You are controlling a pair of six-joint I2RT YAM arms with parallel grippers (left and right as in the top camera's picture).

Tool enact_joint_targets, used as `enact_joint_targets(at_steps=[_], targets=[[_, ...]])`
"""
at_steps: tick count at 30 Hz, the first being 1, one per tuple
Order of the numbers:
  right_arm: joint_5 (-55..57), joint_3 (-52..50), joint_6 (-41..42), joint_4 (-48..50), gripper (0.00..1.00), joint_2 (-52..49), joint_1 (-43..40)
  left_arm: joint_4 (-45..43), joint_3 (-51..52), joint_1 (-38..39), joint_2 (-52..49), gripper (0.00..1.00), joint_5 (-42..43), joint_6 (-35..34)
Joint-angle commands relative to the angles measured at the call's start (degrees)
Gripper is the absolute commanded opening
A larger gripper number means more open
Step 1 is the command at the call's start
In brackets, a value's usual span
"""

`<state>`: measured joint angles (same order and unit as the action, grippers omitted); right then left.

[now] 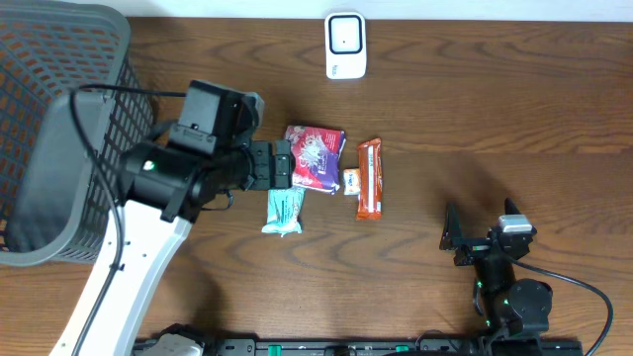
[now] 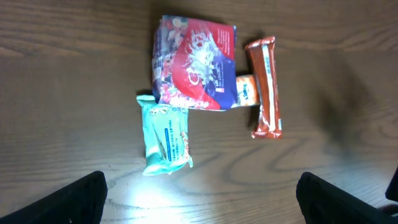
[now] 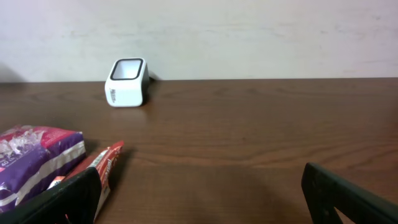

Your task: Scan the item barcode

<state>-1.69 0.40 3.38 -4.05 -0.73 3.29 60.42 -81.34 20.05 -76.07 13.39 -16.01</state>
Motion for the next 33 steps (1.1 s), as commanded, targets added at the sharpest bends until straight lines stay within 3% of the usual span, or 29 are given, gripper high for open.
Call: enact_joint_targets(at_steps=[1, 9, 16, 24, 29, 33], targets=[[0.1, -0.1, -0.7, -0.2, 0.99, 0.1, 0.3, 0.4, 0.5, 0.1, -0.8, 0.98, 0.1, 1.2], [0.1, -0.1, -0.7, -0.2, 0.99, 0.1, 0.3, 3.0, 0.5, 0.9, -1.1, 0.98, 0.2, 1.2], [0.1, -0.1, -0.7, -0.2, 0.99, 0.1, 0.3, 3.8, 0.5, 6.3, -1.1, 0.98, 0.0, 1.2], [0.1, -0.1, -0.7, -0.2, 0.99, 0.1, 0.3, 3.6, 0.5, 7.6, -1.1, 0.98, -5.0, 0.6], [0.1, -0.1, -0.7, -0.2, 0.99, 0.1, 0.3, 3.9, 0.5, 7.6, -1.1, 0.98, -13.9, -5.6], [0.1, -0.1, -0.7, -0.2, 0.99, 0.1, 0.3, 4.1, 0.5, 7.6, -1.1, 0.98, -16.0, -9.3]])
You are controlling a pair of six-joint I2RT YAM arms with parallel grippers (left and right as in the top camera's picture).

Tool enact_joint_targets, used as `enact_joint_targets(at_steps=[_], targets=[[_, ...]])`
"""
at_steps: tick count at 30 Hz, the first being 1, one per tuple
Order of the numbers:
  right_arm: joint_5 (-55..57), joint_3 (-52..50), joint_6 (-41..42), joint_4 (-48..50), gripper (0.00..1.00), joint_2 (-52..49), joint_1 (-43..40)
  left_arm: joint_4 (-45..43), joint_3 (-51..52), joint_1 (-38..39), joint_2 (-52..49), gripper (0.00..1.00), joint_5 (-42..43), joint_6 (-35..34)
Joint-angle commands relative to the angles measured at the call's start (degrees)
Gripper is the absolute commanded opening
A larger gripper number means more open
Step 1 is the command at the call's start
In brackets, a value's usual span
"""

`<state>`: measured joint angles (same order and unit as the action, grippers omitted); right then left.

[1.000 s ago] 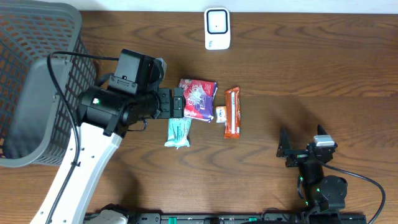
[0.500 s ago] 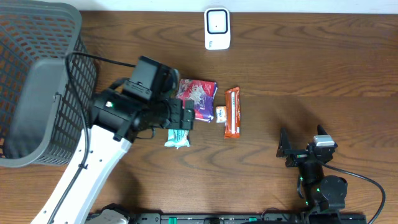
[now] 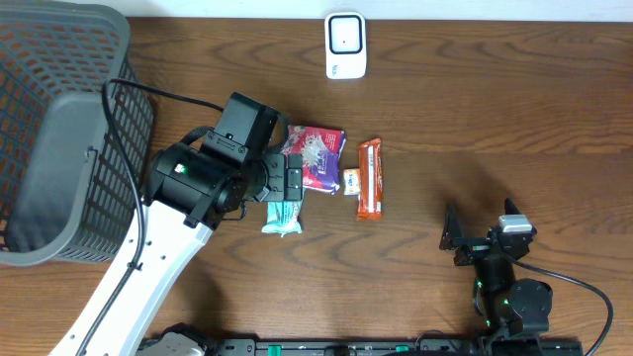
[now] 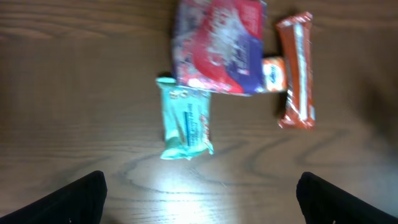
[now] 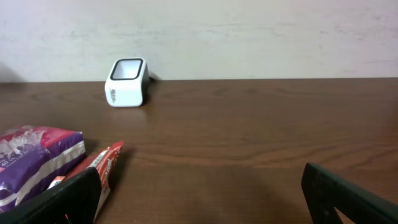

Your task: Scan the item barcode

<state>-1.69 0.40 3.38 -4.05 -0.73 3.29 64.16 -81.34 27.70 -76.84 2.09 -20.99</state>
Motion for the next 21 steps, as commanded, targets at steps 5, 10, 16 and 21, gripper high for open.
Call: enact_joint_targets(at_steps=[5, 10, 16, 21], targets=[[0.1, -0.1, -0.7, -0.2, 0.99, 0.1, 0.3, 0.3, 0.5, 0.0, -0.4, 0.98, -4.7, -5.7], [0.1, -0.1, -0.7, -0.2, 0.99, 0.1, 0.3, 0.2, 0.5, -0.5, -0.4, 0.98, -12.6, -5.7], [0.1, -0.1, -0.7, -0.2, 0.99, 0.1, 0.3, 0.3, 0.5, -4.5, -0.4, 0.98, -13.3, -5.7], [0.1, -0.1, -0.7, -0.2, 0.99, 0.1, 0.3, 0.3, 0.5, -8.9, -0.4, 0.98, -13.3, -5.7]])
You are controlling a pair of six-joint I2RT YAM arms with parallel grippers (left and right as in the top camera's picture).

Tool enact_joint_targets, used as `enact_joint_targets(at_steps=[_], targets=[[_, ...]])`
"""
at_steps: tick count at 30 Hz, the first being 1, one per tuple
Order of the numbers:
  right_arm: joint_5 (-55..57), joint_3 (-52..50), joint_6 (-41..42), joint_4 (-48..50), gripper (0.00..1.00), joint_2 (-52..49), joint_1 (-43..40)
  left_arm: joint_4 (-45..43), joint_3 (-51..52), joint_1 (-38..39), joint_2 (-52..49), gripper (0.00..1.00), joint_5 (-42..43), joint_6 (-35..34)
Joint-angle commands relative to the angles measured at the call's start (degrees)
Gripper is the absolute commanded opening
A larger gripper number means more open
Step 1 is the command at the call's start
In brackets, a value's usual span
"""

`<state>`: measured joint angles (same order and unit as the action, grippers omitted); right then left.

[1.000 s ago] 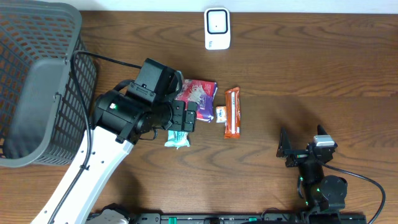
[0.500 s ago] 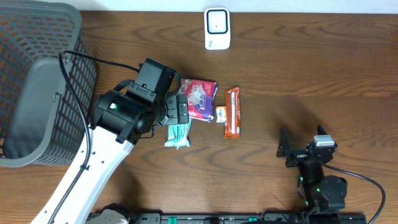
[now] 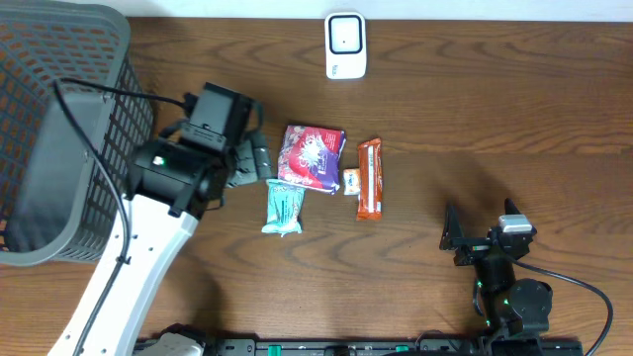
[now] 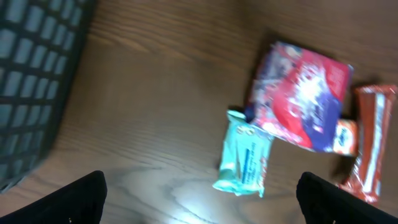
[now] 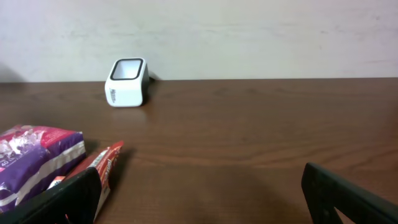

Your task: Scan the item barcode

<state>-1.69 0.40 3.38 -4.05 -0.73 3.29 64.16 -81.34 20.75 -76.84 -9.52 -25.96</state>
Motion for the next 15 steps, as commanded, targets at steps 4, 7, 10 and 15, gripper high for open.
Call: enact_joint_targets(at_steps=[4, 7, 10, 15], targets=[[0.1, -0.1, -0.7, -0.2, 0.99, 0.1, 0.3, 1.2, 0.5, -3.4, -0.4, 0.98, -1.7, -0.7], [0.1, -0.1, -0.7, -0.2, 0.99, 0.1, 0.3, 1.4, 0.5, -3.4, -0.4, 0.98, -1.7, -0.7], [0.1, -0.1, -0.7, -0.2, 0.99, 0.1, 0.3, 1.3, 0.5, -3.4, -0.4, 0.98, -1.7, -0.8], [0.1, -0.1, -0.7, -0.2, 0.99, 0.1, 0.3, 1.7, 0.5, -3.4, -0.4, 0.98, -1.7, -0.8]])
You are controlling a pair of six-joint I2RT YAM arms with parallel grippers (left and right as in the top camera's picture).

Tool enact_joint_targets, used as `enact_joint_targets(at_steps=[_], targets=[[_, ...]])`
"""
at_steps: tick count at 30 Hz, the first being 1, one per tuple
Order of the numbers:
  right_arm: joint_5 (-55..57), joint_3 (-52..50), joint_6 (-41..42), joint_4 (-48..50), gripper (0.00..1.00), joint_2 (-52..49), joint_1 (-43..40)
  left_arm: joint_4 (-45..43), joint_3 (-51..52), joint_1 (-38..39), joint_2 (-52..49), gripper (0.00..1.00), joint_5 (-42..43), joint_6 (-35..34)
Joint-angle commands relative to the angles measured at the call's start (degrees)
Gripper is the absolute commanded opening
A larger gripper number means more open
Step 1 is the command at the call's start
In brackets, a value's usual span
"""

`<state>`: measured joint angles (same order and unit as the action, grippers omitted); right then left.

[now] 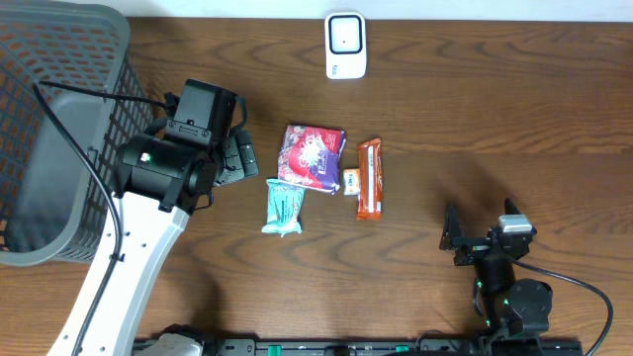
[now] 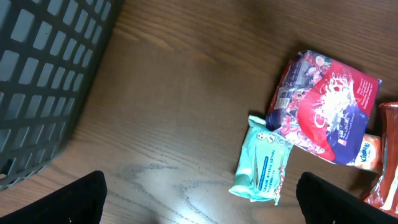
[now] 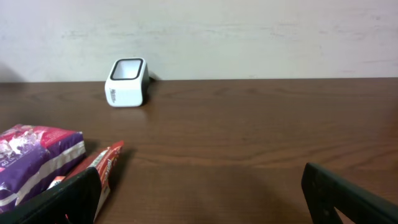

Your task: Scan the item barcode

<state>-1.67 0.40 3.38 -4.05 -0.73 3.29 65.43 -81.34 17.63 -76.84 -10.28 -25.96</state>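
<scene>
Four items lie mid-table: a red and purple packet (image 1: 313,156), a teal wipes packet (image 1: 284,207), an orange bar (image 1: 369,178) and a small orange packet (image 1: 350,181). The white scanner (image 1: 345,44) stands at the far edge. My left gripper (image 1: 242,158) hovers open just left of the packets, holding nothing. In the left wrist view the teal packet (image 2: 262,168) and the red packet (image 2: 323,115) lie to the right, ahead of the left gripper (image 2: 199,205). My right gripper (image 1: 465,237) rests open at the front right, facing the scanner (image 3: 127,82).
A large dark mesh basket (image 1: 59,129) fills the left side, close to my left arm; its wall (image 2: 43,81) takes the left of the wrist view. The right wrist view shows the orange bar (image 3: 99,171) and the red packet (image 3: 34,158) at the lower left.
My left gripper has shifted a little to the left, toward the basket, still open and with nothing in it. The packets have not moved. The right arm is still.
My left gripper first hovered open at the red packet's left edge. Then it was over the teal and red packets. After that it stood left of them, and now further left beside the basket. No item moved; the right arm stayed parked.
</scene>
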Motion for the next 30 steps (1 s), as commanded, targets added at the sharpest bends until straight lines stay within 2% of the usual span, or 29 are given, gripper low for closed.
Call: enact_joint_targets(at_steps=[1, 12, 21, 30], targets=[[0.1, -0.1, -0.7, -0.2, 0.99, 0.1, 0.3, 0.6, 0.5, -0.3, -0.4, 0.98, -0.9, -0.8], [0.1, -0.1, -0.7, -0.2, 0.99, 0.1, 0.3, 3.9, 0.5, -0.2, -0.4, 0.98, -0.2, -0.8], [0.1, -0.1, -0.7, -0.2, 0.99, 0.1, 0.3, 4.8, 0.5, -0.2, -0.4, 0.98, 9.0, -0.7], [0.1, -0.1, -0.7, -0.2, 0.99, 0.1, 0.3, 4.9, 0.7, -0.2, -1.4, 0.98, 11.7, 1.3]])
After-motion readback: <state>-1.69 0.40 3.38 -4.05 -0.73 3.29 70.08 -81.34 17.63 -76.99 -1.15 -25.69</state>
